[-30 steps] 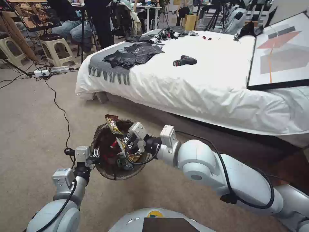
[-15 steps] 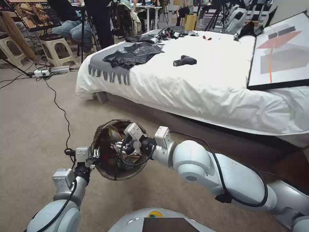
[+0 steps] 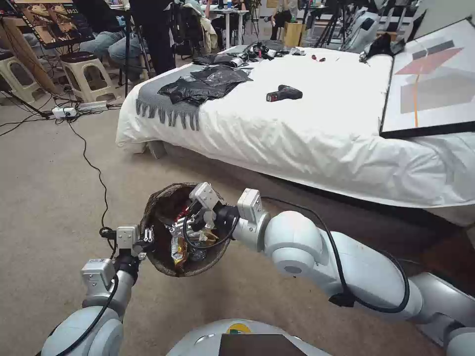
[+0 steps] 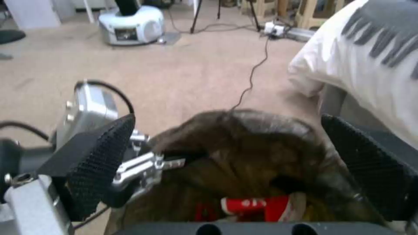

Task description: Pick up the trash bin, then pick up the garbage from the floor and place it into the trash bin.

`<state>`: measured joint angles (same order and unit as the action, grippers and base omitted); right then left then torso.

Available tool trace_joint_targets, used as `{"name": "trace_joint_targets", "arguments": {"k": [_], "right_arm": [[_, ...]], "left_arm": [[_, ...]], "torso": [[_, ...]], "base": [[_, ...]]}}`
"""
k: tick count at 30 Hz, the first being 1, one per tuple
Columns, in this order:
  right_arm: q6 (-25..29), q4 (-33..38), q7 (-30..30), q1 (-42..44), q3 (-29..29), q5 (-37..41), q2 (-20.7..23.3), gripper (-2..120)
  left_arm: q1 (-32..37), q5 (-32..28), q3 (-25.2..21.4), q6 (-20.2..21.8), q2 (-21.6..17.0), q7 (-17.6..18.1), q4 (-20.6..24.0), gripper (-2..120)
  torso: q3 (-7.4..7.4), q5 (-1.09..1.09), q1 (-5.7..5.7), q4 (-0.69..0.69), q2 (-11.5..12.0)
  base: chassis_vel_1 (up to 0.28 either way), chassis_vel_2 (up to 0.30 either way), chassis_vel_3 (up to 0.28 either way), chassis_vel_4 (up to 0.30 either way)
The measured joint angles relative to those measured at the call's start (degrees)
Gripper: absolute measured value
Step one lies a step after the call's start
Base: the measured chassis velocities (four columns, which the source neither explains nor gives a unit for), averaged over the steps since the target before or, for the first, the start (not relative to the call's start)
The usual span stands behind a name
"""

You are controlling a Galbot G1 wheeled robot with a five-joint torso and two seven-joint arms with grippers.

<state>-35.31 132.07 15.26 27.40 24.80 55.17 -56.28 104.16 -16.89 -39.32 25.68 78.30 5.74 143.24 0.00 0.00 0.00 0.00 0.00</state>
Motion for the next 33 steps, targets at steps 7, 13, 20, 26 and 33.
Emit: {"name": "trace_joint_targets", "arguments": {"k": [7, 13, 20, 26, 33], "right_arm": [[2.8, 3.2, -1.8, -0.7, -5.9, 4.5, 1.3, 100], [6.5, 4.7, -2.7, 0.9, -11.5, 5.3, 4.7, 100], [11.3, 5.5, -1.6, 8.8, -16.3, -0.5, 9.0, 100], [17.2, 5.8, -1.2, 24.6, -27.1, -11.3, 10.5, 100], [24.9, 5.3, -4.8, 48.4, -41.8, -26.9, 4.3, 100]], "left_arm": [[-0.1, 0.0, -0.2, -0.1, 0.0, 0.0, 0.0, 3], [-0.1, -0.1, -0.3, -0.2, 0.0, -0.2, 0.0, 3], [-0.1, -0.1, -0.5, -0.3, 0.0, -0.2, 0.0, 3], [-0.2, -0.6, -0.9, -0.3, -0.2, -0.3, 0.0, 3], [-0.4, -0.6, -0.6, -0.4, -0.2, -0.3, 0.0, 3]], "torso": [[0.00, 0.00, 0.00, 0.00, 0.0], [0.00, -0.01, 0.00, 0.00, 0.0], [0.00, -0.01, 0.00, 0.00, 0.0], [0.00, -0.02, 0.00, 0.00, 0.0], [-0.01, -0.02, 0.00, -0.01, 0.0]], "base": [[0.000, 0.000, 0.000, 0.000], [0.000, 0.000, 0.000, 0.000], [0.000, 0.000, 0.000, 0.000], [0.000, 0.000, 0.000, 0.000], [0.000, 0.000, 0.000, 0.000]]}}
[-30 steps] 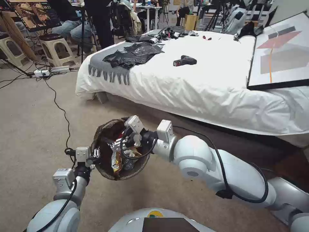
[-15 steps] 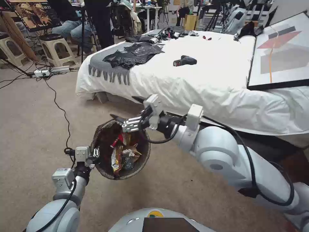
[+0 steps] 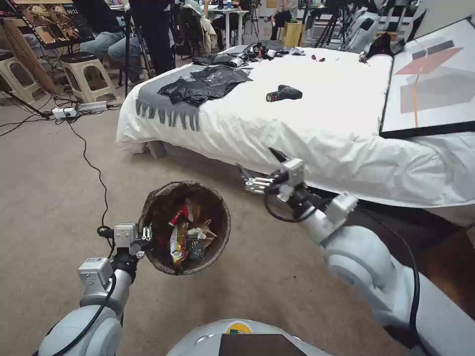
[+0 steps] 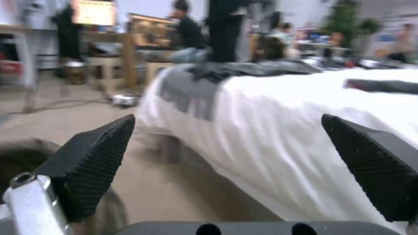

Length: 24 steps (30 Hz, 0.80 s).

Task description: Pick up the trash bin, then pick up the garbage from the floor and place it into the trash bin.

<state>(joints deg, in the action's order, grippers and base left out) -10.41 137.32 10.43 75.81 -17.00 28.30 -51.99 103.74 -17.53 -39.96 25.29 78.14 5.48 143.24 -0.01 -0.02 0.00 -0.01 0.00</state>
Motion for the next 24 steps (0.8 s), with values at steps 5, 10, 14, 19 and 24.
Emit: {"name": "trace_joint_targets", "arguments": {"k": [5, 10, 14, 19, 24], "right_arm": [[6.7, -1.2, -2.3, 12.9, -7.7, -12.2, -7.9, 100], [13.3, -2.8, -2.4, 20.6, -11.1, -22.7, -16.0, 100], [15.5, -2.0, -2.3, 25.1, -11.7, -26.7, -21.4, 100], [16.4, -0.7, -1.1, 27.3, -12.4, -29.4, -25.0, 100], [16.4, -0.2, 0.3, 27.7, -12.3, -30.2, -26.2, 100]], "left_arm": [[-0.3, 0.0, 0.5, 0.0, -0.4, 0.0, 0.0, 3], [-0.3, 0.0, 0.6, -0.1, -0.6, -0.1, 0.0, 3], [-0.4, -0.1, 0.6, -0.2, -0.8, -0.1, 0.0, 3], [-0.5, 0.0, 1.1, -0.3, -0.8, -0.1, 0.0, 3], [-0.5, 0.1, 1.8, -0.1, -0.7, -0.3, 0.0, 3]], "torso": [[0.00, 0.01, 0.00, 0.00, 0.0], [0.00, 0.02, 0.00, 0.01, 0.0], [0.00, 0.02, 0.00, 0.01, 0.0], [0.00, 0.03, 0.00, 0.01, 0.0], [0.00, 0.03, 0.00, 0.02, 0.0]], "base": [[0.000, 0.000, 0.000, 0.000], [0.000, 0.000, 0.000, 0.000], [0.000, 0.000, 0.000, 0.000], [0.000, 0.000, 0.000, 0.000], [0.000, 0.000, 0.000, 0.000]]}}
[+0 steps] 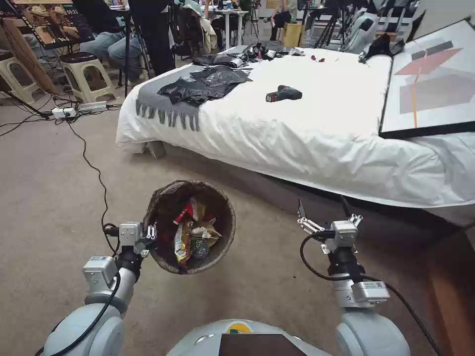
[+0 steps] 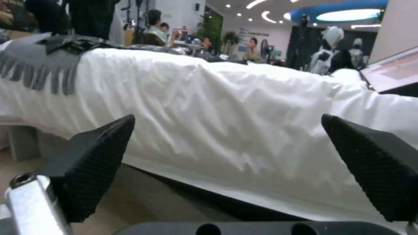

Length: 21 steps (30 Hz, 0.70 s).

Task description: Pick up the trash bin, then pick up the garbage from the floor and place it into the trash bin.

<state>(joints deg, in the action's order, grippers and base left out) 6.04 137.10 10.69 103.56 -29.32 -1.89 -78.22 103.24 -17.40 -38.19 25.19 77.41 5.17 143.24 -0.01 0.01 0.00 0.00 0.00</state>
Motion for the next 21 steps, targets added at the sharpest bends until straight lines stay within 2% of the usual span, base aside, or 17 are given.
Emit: {"name": "trace_joint_targets", "arguments": {"k": [21], "right_arm": [[-1.5, -0.3, 0.7, -1.0, 0.4, 1.4, 1.5, 100]], "left_arm": [[0.1, 0.3, 0.0, 0.3, 0.0, -0.6, 0.0, 3]], "torso": [[0.01, -0.01, 0.00, -0.01, 0.0]], "base": [[0.009, 0.009, 0.010, 0.011]]}}
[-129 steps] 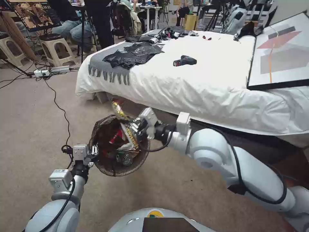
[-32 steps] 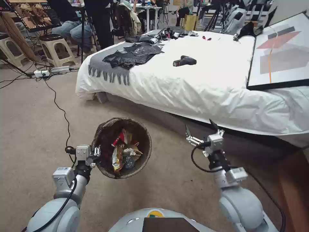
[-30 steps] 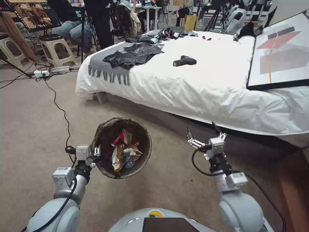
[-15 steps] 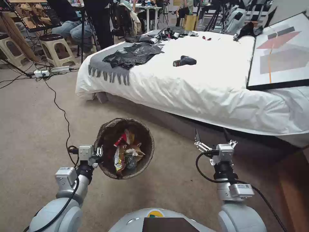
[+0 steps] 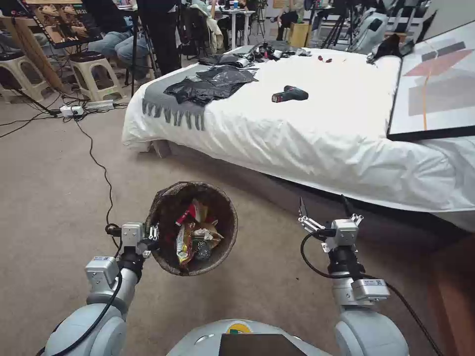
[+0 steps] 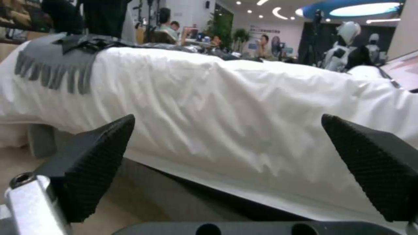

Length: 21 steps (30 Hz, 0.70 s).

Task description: Pick up the trash bin, then pick up the garbage from the floor and place it into the trash bin.

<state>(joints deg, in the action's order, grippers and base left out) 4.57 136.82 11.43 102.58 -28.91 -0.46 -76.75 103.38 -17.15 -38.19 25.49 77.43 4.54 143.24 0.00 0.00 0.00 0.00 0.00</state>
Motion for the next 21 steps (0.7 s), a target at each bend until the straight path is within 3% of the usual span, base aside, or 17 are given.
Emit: {"name": "trace_joint_targets", "arguments": {"k": [21], "right_arm": [[-0.8, -0.7, 0.4, -0.7, 0.1, 0.8, 0.8, 100]], "left_arm": [[0.1, -0.1, -1.0, 0.0, 0.2, 0.0, 0.0, 3]], "torso": [[0.00, 0.00, 0.00, 0.00, 0.0]], "base": [[0.087, 0.084, 0.086, 0.086]]}}
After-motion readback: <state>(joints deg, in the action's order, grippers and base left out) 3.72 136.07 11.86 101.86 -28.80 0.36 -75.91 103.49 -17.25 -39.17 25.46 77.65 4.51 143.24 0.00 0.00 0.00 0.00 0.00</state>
